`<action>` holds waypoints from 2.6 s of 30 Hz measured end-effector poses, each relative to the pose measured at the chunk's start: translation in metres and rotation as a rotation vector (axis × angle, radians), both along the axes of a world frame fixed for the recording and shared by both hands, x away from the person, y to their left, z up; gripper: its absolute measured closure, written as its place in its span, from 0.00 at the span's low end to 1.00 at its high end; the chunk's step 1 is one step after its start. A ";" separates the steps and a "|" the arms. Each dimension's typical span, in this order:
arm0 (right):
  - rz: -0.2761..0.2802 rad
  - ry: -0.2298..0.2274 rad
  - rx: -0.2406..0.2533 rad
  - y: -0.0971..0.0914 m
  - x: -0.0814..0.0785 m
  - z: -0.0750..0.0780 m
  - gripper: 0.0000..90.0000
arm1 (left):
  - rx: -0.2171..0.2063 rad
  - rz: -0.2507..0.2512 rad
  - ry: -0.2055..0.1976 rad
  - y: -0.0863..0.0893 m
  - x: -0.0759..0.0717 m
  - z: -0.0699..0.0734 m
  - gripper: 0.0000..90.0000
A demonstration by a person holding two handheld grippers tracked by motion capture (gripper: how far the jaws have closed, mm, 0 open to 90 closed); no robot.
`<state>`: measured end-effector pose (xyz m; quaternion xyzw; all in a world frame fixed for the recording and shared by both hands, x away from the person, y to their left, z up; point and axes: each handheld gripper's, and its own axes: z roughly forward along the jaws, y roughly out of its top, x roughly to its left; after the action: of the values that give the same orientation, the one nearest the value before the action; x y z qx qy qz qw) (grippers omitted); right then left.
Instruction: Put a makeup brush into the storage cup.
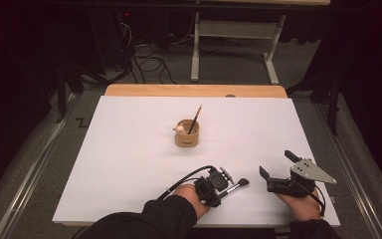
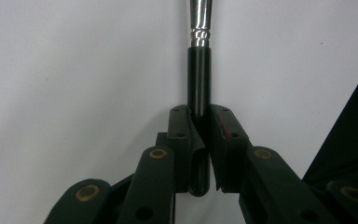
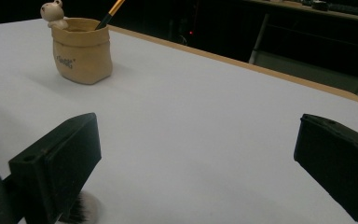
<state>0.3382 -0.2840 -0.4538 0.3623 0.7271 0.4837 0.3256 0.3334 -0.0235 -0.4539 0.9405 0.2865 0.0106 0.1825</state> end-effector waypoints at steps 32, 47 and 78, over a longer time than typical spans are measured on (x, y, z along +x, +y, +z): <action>-0.001 0.002 -0.009 0.001 0.001 -0.001 0.01 | -0.089 0.248 -0.005 0.119 0.021 0.011 0.88; -0.001 0.005 -0.016 0.004 0.001 -0.002 0.01 | -0.161 0.436 -0.030 0.192 0.024 0.016 0.88; 0.005 -0.002 -0.019 0.006 -0.001 -0.001 0.01 | -0.357 0.524 -0.238 0.202 0.027 0.001 0.88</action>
<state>0.3372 -0.2783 -0.4552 0.3569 0.7322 0.4781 0.3284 0.3609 0.1781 -0.4532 0.7803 0.4925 0.1163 0.3676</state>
